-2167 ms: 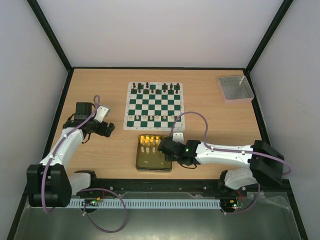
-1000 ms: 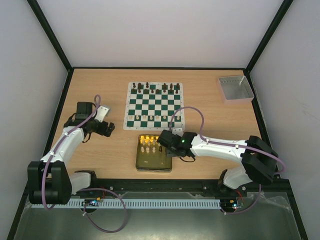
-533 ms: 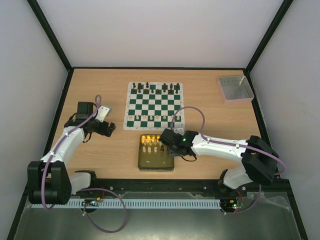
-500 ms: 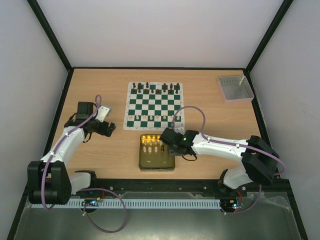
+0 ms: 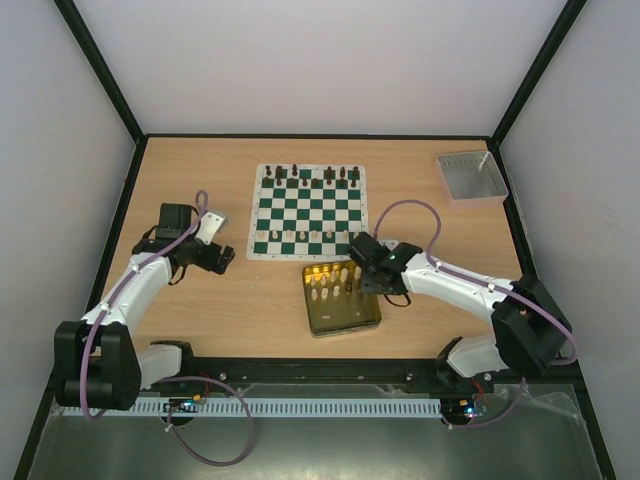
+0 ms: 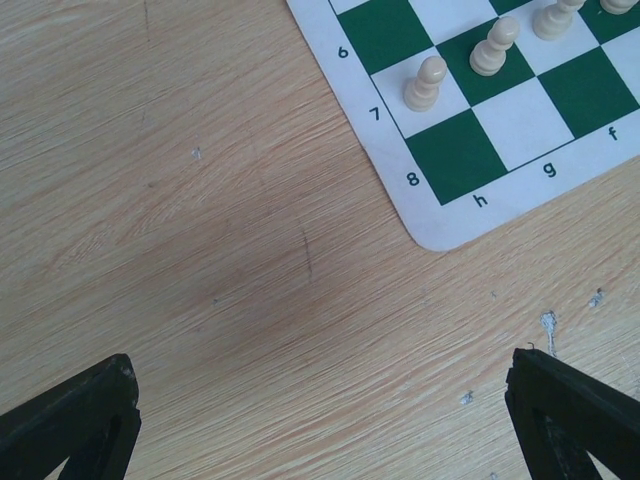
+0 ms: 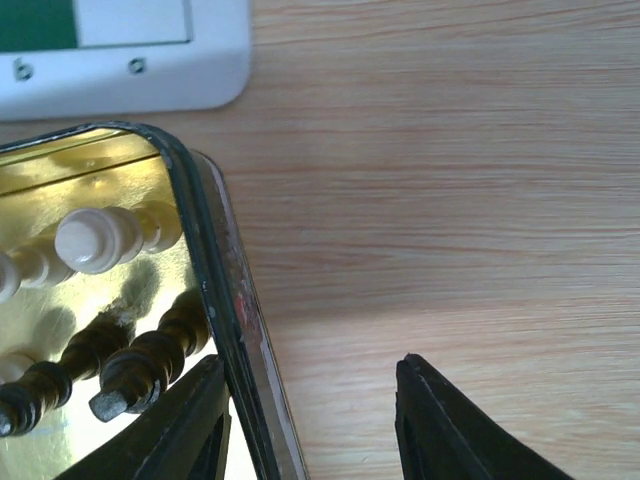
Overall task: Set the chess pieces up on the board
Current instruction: Move the storage box to the center of the board.
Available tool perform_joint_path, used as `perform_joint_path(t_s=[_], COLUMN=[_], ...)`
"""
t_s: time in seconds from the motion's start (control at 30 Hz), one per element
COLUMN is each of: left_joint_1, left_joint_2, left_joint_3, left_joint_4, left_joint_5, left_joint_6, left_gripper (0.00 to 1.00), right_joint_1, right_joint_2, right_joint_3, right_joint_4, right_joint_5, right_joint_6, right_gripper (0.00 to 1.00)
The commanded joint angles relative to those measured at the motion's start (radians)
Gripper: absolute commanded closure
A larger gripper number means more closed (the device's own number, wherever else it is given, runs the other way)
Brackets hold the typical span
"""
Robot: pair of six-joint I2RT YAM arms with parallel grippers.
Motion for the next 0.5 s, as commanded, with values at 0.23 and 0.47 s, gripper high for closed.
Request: perform_joint_path(t_s=[0.23,0.47], left_joint_1=[-0.017,-0.028], left_joint_2=[-0.007,0.0], left_joint_3=[-0.007,-0.01], left_joint_4=[0.003,0.013], left_joint_5=[-0.008,-0.01], left_joint_6=[-0.013,-0.016], left_gripper=[0.0,0.0], right_joint_1=[-0.199,-0.378], right_joint_2=[0.036,0.034], right_joint_3=[-0.022,-0.033], right_joint_4=[-0.011,0.006], right_joint_5=[-0.008,-0.054], right_joint_6=[-0.033,-0.064], right_gripper=[0.55,0.52])
